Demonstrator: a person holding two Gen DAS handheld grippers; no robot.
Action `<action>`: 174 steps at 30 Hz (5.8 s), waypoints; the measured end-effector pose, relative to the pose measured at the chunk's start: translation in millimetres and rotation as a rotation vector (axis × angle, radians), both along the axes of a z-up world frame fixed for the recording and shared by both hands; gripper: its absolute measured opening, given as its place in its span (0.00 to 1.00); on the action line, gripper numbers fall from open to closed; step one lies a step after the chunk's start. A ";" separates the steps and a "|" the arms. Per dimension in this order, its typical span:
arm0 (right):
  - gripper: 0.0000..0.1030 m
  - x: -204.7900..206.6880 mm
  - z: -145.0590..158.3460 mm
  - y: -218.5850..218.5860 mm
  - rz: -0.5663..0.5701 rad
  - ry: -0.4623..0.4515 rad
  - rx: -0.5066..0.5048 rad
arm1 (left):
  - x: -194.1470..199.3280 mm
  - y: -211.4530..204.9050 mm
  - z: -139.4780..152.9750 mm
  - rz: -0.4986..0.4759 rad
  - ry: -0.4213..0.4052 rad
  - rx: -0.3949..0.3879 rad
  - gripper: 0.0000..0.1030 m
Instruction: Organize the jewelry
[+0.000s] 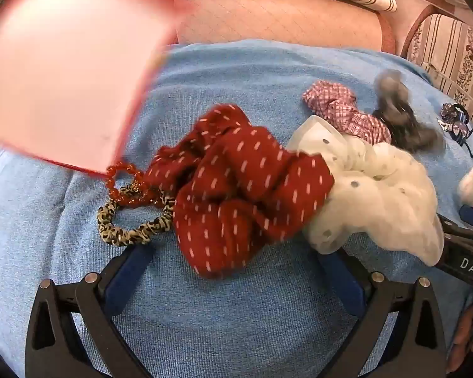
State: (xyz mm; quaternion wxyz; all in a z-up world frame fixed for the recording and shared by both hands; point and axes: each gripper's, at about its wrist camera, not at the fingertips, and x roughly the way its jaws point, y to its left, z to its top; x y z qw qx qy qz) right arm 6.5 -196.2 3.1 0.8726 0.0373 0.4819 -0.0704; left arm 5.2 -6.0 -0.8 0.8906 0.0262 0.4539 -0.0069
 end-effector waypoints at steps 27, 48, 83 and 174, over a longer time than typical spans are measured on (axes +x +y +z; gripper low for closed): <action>0.99 -90.6 75.5 8.2 -0.037 -0.276 0.059 | -5.5 2.9 12.6 0.004 0.098 -0.010 1.00; 0.99 -166.8 128.3 66.1 0.156 -0.407 0.123 | -198.9 80.9 177.5 -0.020 -0.385 -0.077 1.00; 0.98 -155.2 90.7 -31.6 -0.073 -0.291 0.055 | -115.2 37.9 77.5 -0.149 -0.167 -0.124 1.00; 0.97 -71.4 47.7 -106.2 -0.289 -0.190 0.247 | -24.2 94.8 102.7 -0.320 -0.250 -0.539 0.05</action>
